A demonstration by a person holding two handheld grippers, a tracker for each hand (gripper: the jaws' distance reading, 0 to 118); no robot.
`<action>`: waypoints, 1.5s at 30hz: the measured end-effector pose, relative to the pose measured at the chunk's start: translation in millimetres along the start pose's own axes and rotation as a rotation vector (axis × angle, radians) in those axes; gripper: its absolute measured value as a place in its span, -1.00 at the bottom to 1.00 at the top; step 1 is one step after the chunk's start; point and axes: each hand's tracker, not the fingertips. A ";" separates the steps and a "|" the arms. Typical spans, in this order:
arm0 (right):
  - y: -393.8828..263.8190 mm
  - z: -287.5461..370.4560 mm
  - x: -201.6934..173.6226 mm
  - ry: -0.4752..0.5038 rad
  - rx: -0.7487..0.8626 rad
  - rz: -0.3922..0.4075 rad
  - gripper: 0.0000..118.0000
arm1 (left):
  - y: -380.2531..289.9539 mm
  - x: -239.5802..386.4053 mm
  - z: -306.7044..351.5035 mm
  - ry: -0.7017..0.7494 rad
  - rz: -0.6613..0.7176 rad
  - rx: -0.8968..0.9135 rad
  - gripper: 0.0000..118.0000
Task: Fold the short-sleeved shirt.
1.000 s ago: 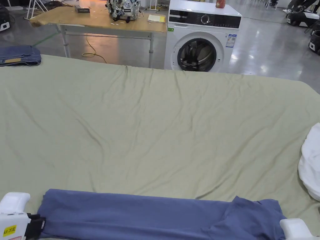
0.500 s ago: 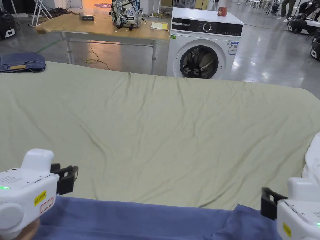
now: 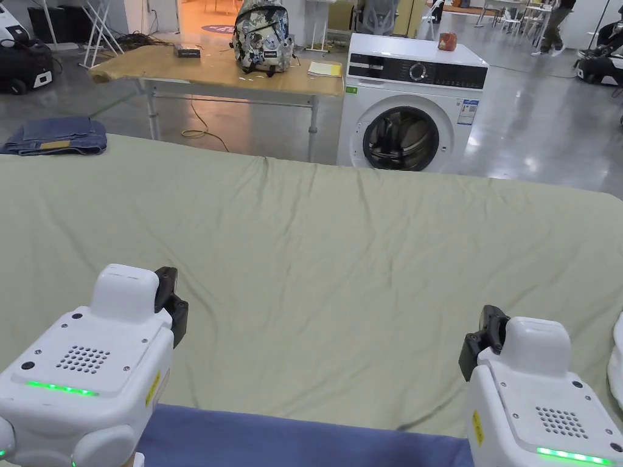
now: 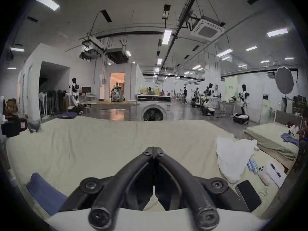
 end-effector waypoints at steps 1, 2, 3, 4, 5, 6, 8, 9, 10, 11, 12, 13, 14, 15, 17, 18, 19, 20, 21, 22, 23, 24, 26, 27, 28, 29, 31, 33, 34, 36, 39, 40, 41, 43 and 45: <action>-1.0 -0.8 -0.7 0.013 0.006 -0.002 -1.00 | 0.7 -2.6 2.3 0.006 0.000 0.004 -1.00; 0.0 -3.5 -2.8 0.017 0.005 -0.005 -1.00 | 1.9 -7.0 3.8 0.005 0.004 -0.002 -1.00; -0.4 -3.6 -5.6 0.013 0.006 -0.006 -1.00 | 2.2 -14.0 5.5 -0.004 0.020 -0.018 -1.00; -1.0 -3.6 -5.8 0.019 0.009 -0.006 -1.00 | 1.1 -22.2 5.8 -0.037 0.058 -0.041 -1.00; -1.3 -2.9 -6.5 0.030 0.018 -0.013 -1.00 | 0.6 -35.0 5.8 -0.095 0.094 -0.075 -1.00; 0.3 -4.1 -7.9 0.031 0.018 -0.007 -1.00 | -1.3 -47.5 5.8 -0.141 0.147 -0.107 -1.00; 0.3 -4.2 -10.0 0.037 0.023 0.005 -1.00 | -7.5 -74.6 3.9 -0.220 0.267 -0.177 -1.00; 0.6 -4.6 -10.9 0.042 0.022 0.011 -1.00 | -11.4 -89.1 2.8 -0.237 0.330 -0.180 -1.00; 1.3 -5.4 -11.6 0.048 0.021 0.014 -1.00 | -16.6 -103.1 -0.7 -0.289 0.374 -0.236 -1.00; 1.7 -6.1 -12.8 0.052 0.020 0.018 -1.00 | -23.8 -116.0 -4.5 -0.342 0.407 -0.306 -1.00; 1.7 -7.0 -13.7 0.060 0.018 0.023 -1.00 | -26.6 -126.0 -6.5 -0.339 0.440 -0.329 -1.00; 2.0 -7.7 -14.9 0.066 0.015 0.028 -1.00 | -33.1 -138.4 -12.9 -0.379 0.472 -0.412 -1.00; 2.7 -8.4 -16.2 0.072 0.009 0.035 -1.00 | -39.8 -148.4 -16.6 -0.399 0.491 -0.461 -1.00; 2.2 -8.4 -16.5 0.078 0.009 0.039 -1.00 | -47.5 -158.1 -19.6 -0.446 0.520 -0.505 -1.00; 0.9 -7.2 -18.1 0.069 0.022 0.053 -1.00 | -64.3 -175.8 -25.2 -0.546 0.639 -0.610 -1.00; 0.5 -6.4 -18.2 0.067 0.028 0.056 -1.00 | -73.9 -183.7 -29.0 -0.592 0.674 -0.659 -0.96; 0.0 -6.6 -18.2 0.066 0.031 0.056 -1.00 | -82.2 -187.1 -27.5 -0.606 0.690 -0.684 -0.80; -0.2 -7.1 -18.2 0.066 0.030 0.055 -1.00 | -88.0 -189.9 -26.8 -0.626 0.690 -0.706 -0.53; -0.9 -8.7 -17.8 0.067 0.025 0.053 -1.00 | -96.2 -194.2 -26.5 -0.615 0.693 -0.725 -0.10; -1.6 -9.5 -16.4 0.070 0.014 0.046 -1.00 | -104.2 -198.1 -27.4 -0.607 0.707 -0.753 -0.11; -2.5 -10.9 -15.3 0.072 0.003 0.036 -1.00 | -112.5 -202.9 -28.1 -0.611 0.738 -0.783 -0.08; -3.3 -12.0 -14.0 0.074 -0.007 0.031 -1.00 | -117.4 -203.2 -26.4 -0.615 0.757 -0.816 0.08; -4.5 -10.8 -12.1 0.070 -0.009 0.035 -1.00 | -130.0 -207.6 -27.0 -0.644 0.787 -0.847 0.18; -5.2 -10.5 -11.1 0.064 -0.008 0.040 -1.00 | -135.6 -209.6 -27.2 -0.623 0.790 -0.841 0.18; -5.8 -10.4 -9.2 0.066 -0.006 0.042 -1.00 | -138.8 -210.7 -28.0 -0.610 0.799 -0.851 0.18; -6.6 -9.6 -6.9 0.076 0.004 0.042 -1.00 | -146.4 -211.5 -29.9 -0.608 0.822 -0.867 0.18; -7.1 -7.3 -6.5 0.065 0.023 0.057 -1.00 | -165.6 -208.5 -35.5 -0.609 0.912 -0.913 0.18; -6.6 -6.2 -6.4 0.064 0.033 0.063 -1.00 | -185.8 -203.6 -40.4 -0.668 1.002 -0.948 0.18; -6.2 -5.5 -6.8 0.059 0.029 0.066 -1.00 | -190.2 -200.5 -40.3 -0.731 1.067 -0.896 0.18; -6.4 -6.7 -5.4 0.067 0.020 0.057 -1.00 | -196.7 -191.5 -44.5 -0.789 1.139 -0.873 0.18; -8.6 -8.4 -4.4 0.074 0.006 0.048 -1.00 | -200.7 -174.0 -52.7 -0.865 1.132 -0.877 0.13; -9.4 -8.8 -4.6 0.075 0.001 0.048 -1.00 | -201.2 -169.9 -55.2 -0.863 1.137 -0.877 0.03; -10.1 -9.3 -4.8 0.074 -0.003 0.051 -1.00 | -201.2 -164.7 -58.3 -0.865 1.126 -0.884 -0.13; -12.6 -9.0 -4.9 0.079 -0.010 0.057 -1.00 | -200.8 -156.3 -61.6 -0.787 1.046 -0.897 -0.69; -14.2 -9.1 -4.6 0.083 -0.023 0.064 -1.00 | -202.5 -157.1 -61.4 -0.714 1.038 -0.879 -0.91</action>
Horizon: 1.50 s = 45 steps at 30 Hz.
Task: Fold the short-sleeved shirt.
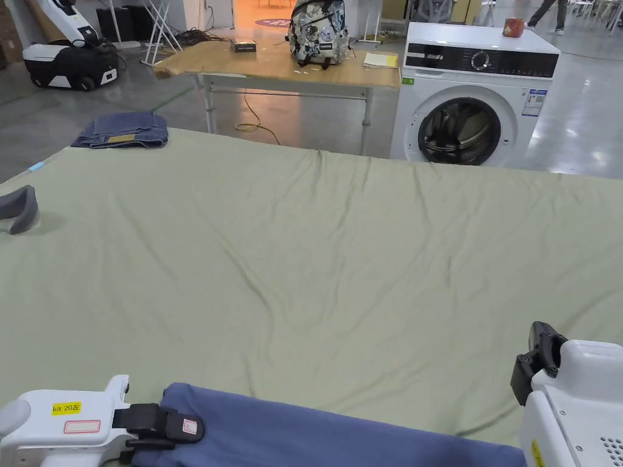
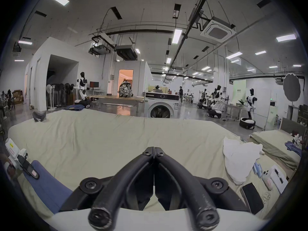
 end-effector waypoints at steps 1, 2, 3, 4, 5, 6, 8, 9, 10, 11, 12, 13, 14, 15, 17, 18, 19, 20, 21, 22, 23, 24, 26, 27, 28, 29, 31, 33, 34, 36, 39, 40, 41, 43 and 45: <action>-1.1 0.8 0.5 0.002 -0.002 0.000 -1.00 | -1.3 1.4 0.8 -0.040 0.009 0.015 -0.93; -1.9 1.5 1.1 0.003 -0.002 0.000 -1.00 | -2.9 6.6 2.2 -0.018 -0.011 0.039 -0.95; -2.5 2.0 1.8 0.003 -0.003 0.001 -1.00 | -2.7 8.8 4.4 0.033 -0.044 0.058 -0.96; -3.0 2.3 2.5 0.002 -0.003 0.004 -1.00 | -4.0 13.2 4.2 0.052 -0.053 0.052 -0.97; -3.8 3.4 3.0 -0.003 -0.002 0.009 -1.00 | -5.1 17.2 5.0 0.073 -0.056 0.065 -0.97; -4.2 3.6 4.0 -0.008 -0.001 0.012 -1.00 | -6.1 20.8 6.3 0.077 -0.050 0.069 -0.97; -4.3 3.7 6.5 -0.020 0.005 0.009 -1.00 | -7.9 28.4 9.0 0.095 -0.069 0.086 -0.97; -4.3 4.3 7.9 -0.029 0.011 0.007 -1.00 | -7.6 32.4 12.4 0.091 -0.075 0.088 -0.97; -4.1 4.4 9.6 -0.038 0.017 0.003 -1.00 | -7.1 36.6 15.8 0.082 -0.086 0.091 -0.97; -3.8 4.6 12.0 -0.046 0.026 -0.006 -1.00 | -7.2 40.9 18.7 0.091 -0.110 0.111 -0.97; -3.5 4.8 14.4 -0.057 0.038 -0.018 -1.00 | -5.1 44.7 22.6 0.083 -0.102 0.107 -0.97; -3.7 5.0 16.4 -0.063 0.047 -0.025 -1.00 | -3.2 49.3 26.1 0.082 -0.109 0.112 -0.97; -3.7 4.6 18.1 -0.075 0.055 -0.028 -1.00 | -1.4 54.9 29.8 0.093 -0.133 0.121 -0.97; -4.0 4.1 19.7 -0.087 0.065 -0.030 -1.00 | -1.5 61.2 31.2 0.100 -0.140 0.120 -0.97; -5.1 3.2 22.6 -0.094 0.076 -0.030 -1.00 | 3.1 67.6 39.7 0.113 -0.150 0.128 -0.97; -5.4 2.2 23.8 -0.097 0.077 -0.029 -1.00 | 5.0 70.6 45.0 0.120 -0.153 0.134 -0.97; -5.5 1.6 24.6 -0.099 0.078 -0.029 -1.00 | 6.3 73.4 48.4 0.130 -0.156 0.143 -0.97; -5.6 1.0 25.3 -0.099 0.076 -0.027 -1.00 | 8.1 76.6 54.2 0.140 -0.154 0.147 -0.97; -5.9 1.2 25.4 -0.097 0.076 -0.024 -1.00 | 9.2 79.9 61.0 0.175 -0.159 0.166 -0.97; -6.0 1.6 25.2 -0.098 0.078 -0.022 -1.00 | 10.0 82.8 67.0 0.183 -0.162 0.171 -0.97; -6.0 1.9 24.9 -0.100 0.080 -0.018 -1.00 | 9.3 87.0 71.3 0.188 -0.162 0.175 -0.97; -5.9 2.4 24.3 -0.102 0.084 -0.014 -1.00 | 8.8 91.5 76.7 0.212 -0.167 0.189 -0.97; -5.7 3.1 22.5 -0.103 0.091 -0.010 -1.00 | 6.3 100.7 84.2 0.234 -0.173 0.198 -0.97; -5.6 3.8 21.2 -0.101 0.094 -0.007 -1.00 | 4.9 106.2 84.9 0.227 -0.175 0.201 -0.97; -6.1 4.6 19.7 -0.099 0.100 -0.004 -1.00 | 3.2 112.6 84.3 0.225 -0.178 0.199 -0.97; -6.1 4.6 18.0 -0.097 0.102 0.003 -1.00 | 1.1 119.1 83.0 0.222 -0.186 0.188 -0.97; -6.1 4.8 15.7 -0.086 0.096 0.019 -1.00 | -3.7 135.8 76.3 0.223 -0.217 0.169 -0.97; -6.5 5.6 13.8 -0.075 0.095 0.028 -1.00 | -7.6 152.7 65.6 0.202 -0.229 0.139 -0.97; -6.6 6.1 13.0 -0.073 0.094 0.034 -1.00 | -9.4 160.1 59.8 0.191 -0.239 0.126 -0.97; -6.8 7.0 12.0 -0.072 0.092 0.047 -1.00 | -12.2 176.6 41.9 0.143 -0.270 0.072 -0.97; -7.5 8.3 13.4 -0.067 0.088 0.048 -1.00 | -17.4 195.6 10.7 0.086 -0.275 0.013 -0.97; -7.7 8.8 13.9 -0.072 0.087 0.052 -1.00 | -20.6 201.5 -2.2 0.086 -0.280 0.002 -0.97; -8.3 9.0 15.0 -0.078 0.087 0.055 -1.00 | -23.1 206.3 -14.1 0.082 -0.287 -0.009 -0.97; -9.0 10.9 18.5 -0.094 0.095 0.052 -1.00 | -26.7 210.3 -41.4 0.081 -0.297 -0.057 -0.97; -8.9 12.3 23.2 -0.113 0.102 0.036 -1.00 | -31.1 208.1 -75.5 0.096 -0.290 -0.103 -0.97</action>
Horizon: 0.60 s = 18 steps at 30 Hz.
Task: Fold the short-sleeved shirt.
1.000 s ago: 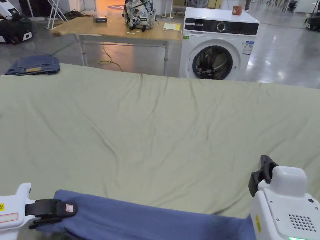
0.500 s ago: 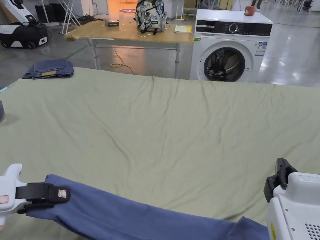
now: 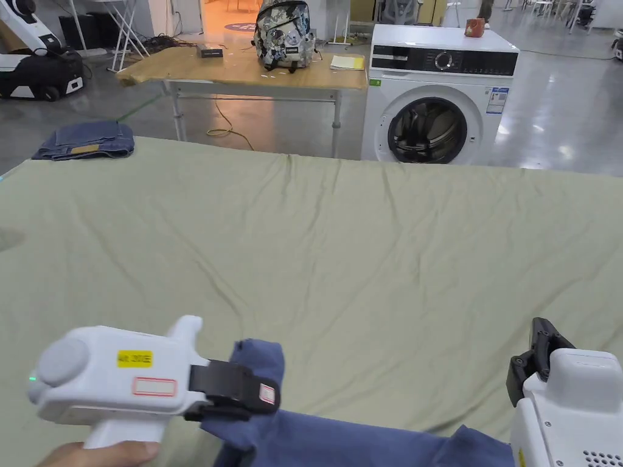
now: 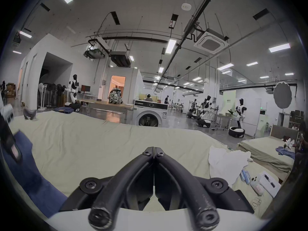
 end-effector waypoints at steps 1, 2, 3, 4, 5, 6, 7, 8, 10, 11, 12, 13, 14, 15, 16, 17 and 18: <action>-0.1 0.2 2.4 -0.007 0.003 -0.009 -1.00 | -0.6 -0.7 -13.8 0.006 0.014 -0.016 -0.97; -0.1 0.4 5.5 -0.012 0.003 -0.023 -1.00 | 1.1 -7.3 -28.6 0.022 0.024 -0.026 -0.97; 0.3 0.2 8.9 -0.010 -0.001 -0.040 -1.00 | 0.5 -10.3 -43.4 0.032 0.033 -0.034 -0.97; 0.4 0.2 10.7 -0.014 -0.003 -0.049 -1.00 | -0.4 -13.4 -57.9 0.055 0.040 -0.056 -0.97; 0.6 0.0 11.9 -0.022 -0.007 -0.048 -1.00 | -1.6 -16.2 -69.7 0.078 0.045 -0.074 -0.97; 0.7 -0.3 14.2 -0.021 -0.012 -0.051 -1.00 | -4.2 -17.1 -81.8 0.093 0.063 -0.094 -0.97; 0.5 -0.5 16.1 -0.019 -0.016 -0.054 -1.00 | -5.2 -19.0 -91.6 0.107 0.055 -0.110 -0.97; 0.1 -0.1 17.1 -0.021 -0.018 -0.053 -1.00 | -7.3 -20.6 -100.4 0.127 0.058 -0.122 -0.97; -0.6 0.0 19.5 -0.028 -0.022 -0.042 -1.00 | -12.7 -18.4 -114.5 0.165 0.049 -0.148 -0.97; -1.1 0.0 21.1 -0.029 -0.023 -0.042 -1.00 | -14.6 -18.8 -119.9 0.196 0.047 -0.158 -0.97; -1.9 0.1 22.1 -0.028 -0.026 -0.042 -1.00 | -16.1 -19.4 -124.2 0.224 0.041 -0.167 -0.97; -2.3 -0.1 22.8 -0.028 -0.031 -0.040 -1.00 | -16.9 -20.5 -127.4 0.228 0.042 -0.176 -0.97; -3.0 -0.2 23.2 -0.032 -0.033 -0.035 -1.00 | -19.4 -16.5 -129.5 0.248 0.039 -0.184 -0.97; -4.0 -0.4 24.0 -0.033 -0.034 -0.032 -1.00 | -19.1 -16.9 -130.9 0.255 0.041 -0.185 -0.96; -4.6 -0.2 24.0 -0.033 -0.038 -0.031 -1.00 | -18.5 -18.6 -129.8 0.249 0.045 -0.183 -0.89; -5.2 -0.7 24.1 -0.034 -0.044 -0.029 -1.00 | -16.5 -20.9 -128.5 0.241 0.059 -0.183 -0.69; -6.3 -1.3 24.5 -0.035 -0.048 -0.029 -1.00 | -16.7 -19.2 -126.8 0.210 0.087 -0.185 -0.27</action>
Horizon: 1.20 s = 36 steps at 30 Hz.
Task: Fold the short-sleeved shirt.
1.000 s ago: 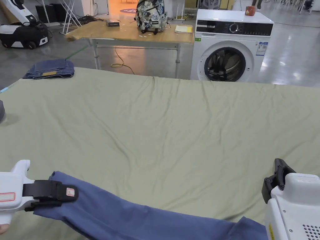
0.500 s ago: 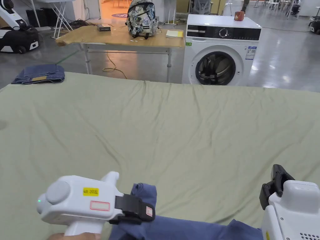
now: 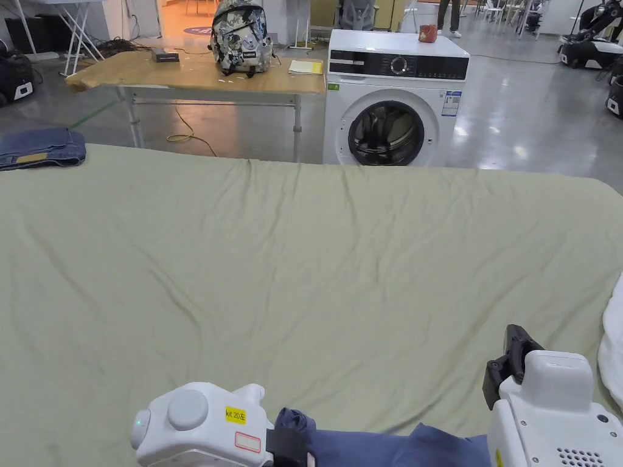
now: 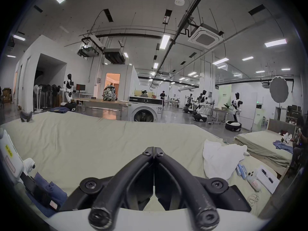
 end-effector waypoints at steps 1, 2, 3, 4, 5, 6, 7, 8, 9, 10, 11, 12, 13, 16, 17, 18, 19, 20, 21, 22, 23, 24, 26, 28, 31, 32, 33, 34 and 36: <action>-0.6 -0.3 0.1 0.000 -0.002 0.000 -1.00 | 0.0 0.0 1.5 -0.038 0.019 -0.007 -0.19; -1.1 0.1 -0.5 -0.001 -0.006 -0.001 -1.00 | -0.6 1.2 6.3 -0.044 0.015 0.001 -0.19; -1.5 0.0 -0.4 0.002 -0.011 -0.002 -1.00 | -1.2 7.2 12.4 -0.027 0.001 0.006 -0.07; -1.8 0.2 -0.4 0.002 -0.012 -0.002 -1.00 | -1.5 12.4 18.5 -0.018 -0.023 0.018 -0.07; -2.0 0.7 -0.7 0.002 -0.012 0.000 -1.00 | -0.7 14.3 27.4 -0.029 -0.046 0.030 -0.07; -2.0 1.3 -1.0 0.003 -0.012 0.001 -1.00 | 0.3 15.3 34.2 -0.061 -0.056 0.031 -0.08; -2.0 1.6 -1.2 0.005 -0.013 0.002 -1.00 | 1.2 15.5 42.3 -0.102 -0.063 0.036 -0.11; -2.0 1.8 -1.3 0.010 -0.015 0.001 -1.00 | 0.1 20.2 50.3 -0.118 -0.066 0.048 -0.25; -2.0 2.0 -1.5 0.013 -0.016 0.002 -1.00 | 0.1 20.5 56.8 -0.130 -0.080 0.077 -0.58; -2.2 2.6 -1.8 0.013 -0.017 0.002 -1.00 | 0.3 20.1 61.8 -0.139 -0.090 0.105 -0.82; -2.4 2.9 -2.0 0.013 -0.018 0.003 -1.00 | 1.4 18.3 64.3 -0.148 -0.095 0.126 -0.86; -2.7 3.1 -2.1 0.014 -0.020 0.001 -1.00 | 2.4 16.9 66.5 -0.160 -0.076 0.157 -0.87; -2.8 3.1 -2.0 0.015 -0.023 -0.002 -1.00 | 2.8 14.6 67.0 -0.169 -0.062 0.173 -0.88; -4.2 3.5 -2.0 0.018 -0.031 -0.003 -1.00 | 3.2 8.1 59.8 -0.159 -0.038 0.179 -0.92; -4.6 3.8 -2.0 0.019 -0.033 -0.001 -1.00 | 1.8 6.7 53.9 -0.114 -0.035 0.163 -0.93; -5.0 4.4 -2.1 0.019 -0.034 0.000 -1.00 | -0.2 6.2 46.8 -0.077 -0.046 0.139 -0.95; -5.4 4.7 -2.0 0.020 -0.036 0.002 -1.00 | -2.9 6.0 38.4 -0.043 -0.059 0.109 -0.95; -6.0 4.8 -1.9 0.020 -0.037 0.003 -1.00 | -5.5 6.3 29.8 -0.026 -0.062 0.080 -0.95; -6.6 4.8 -1.9 0.021 -0.039 0.004 -1.00 | -8.7 6.4 21.5 -0.050 -0.064 0.052 -0.96; -7.8 4.8 -1.5 0.022 -0.041 0.006 -1.00 | -12.2 6.4 12.3 -0.084 -0.056 0.018 -0.96; -9.0 4.5 -1.6 0.022 -0.044 0.008 -1.00 | -15.8 8.0 3.3 -0.116 -0.050 -0.008 -0.96; -10.1 4.1 -1.7 0.021 -0.047 0.009 -1.00 | -18.2 9.9 -4.2 -0.130 -0.053 -0.028 -0.96; -12.2 3.7 -1.5 0.023 -0.055 0.005 -1.00 | -23.6 14.1 -18.4 -0.141 -0.056 -0.031 -0.96; -13.5 3.3 -1.7 0.022 -0.062 0.003 -1.00 | -26.7 16.8 -28.6 -0.172 -0.051 -0.051 -0.96; -14.8 3.7 -1.5 0.024 -0.066 0.003 -1.00 | -31.8 22.0 -41.9 -0.183 -0.056 -0.057 -0.96; -15.0 3.6 -1.5 0.023 -0.067 0.005 -1.00 | -33.0 23.2 -44.4 -0.183 -0.064 -0.059 -0.96; -15.2 3.6 -1.3 0.023 -0.067 0.006 -1.00 | -34.3 24.2 -48.6 -0.187 -0.071 -0.060 -0.96; -15.4 3.9 -1.0 0.023 -0.067 0.006 -1.00 | -35.0 25.1 -52.2 -0.183 -0.076 -0.062 -0.96; -15.3 3.9 -0.4 0.023 -0.069 0.007 -1.00 | -36.5 26.3 -56.1 -0.081 -0.119 -0.046 -0.98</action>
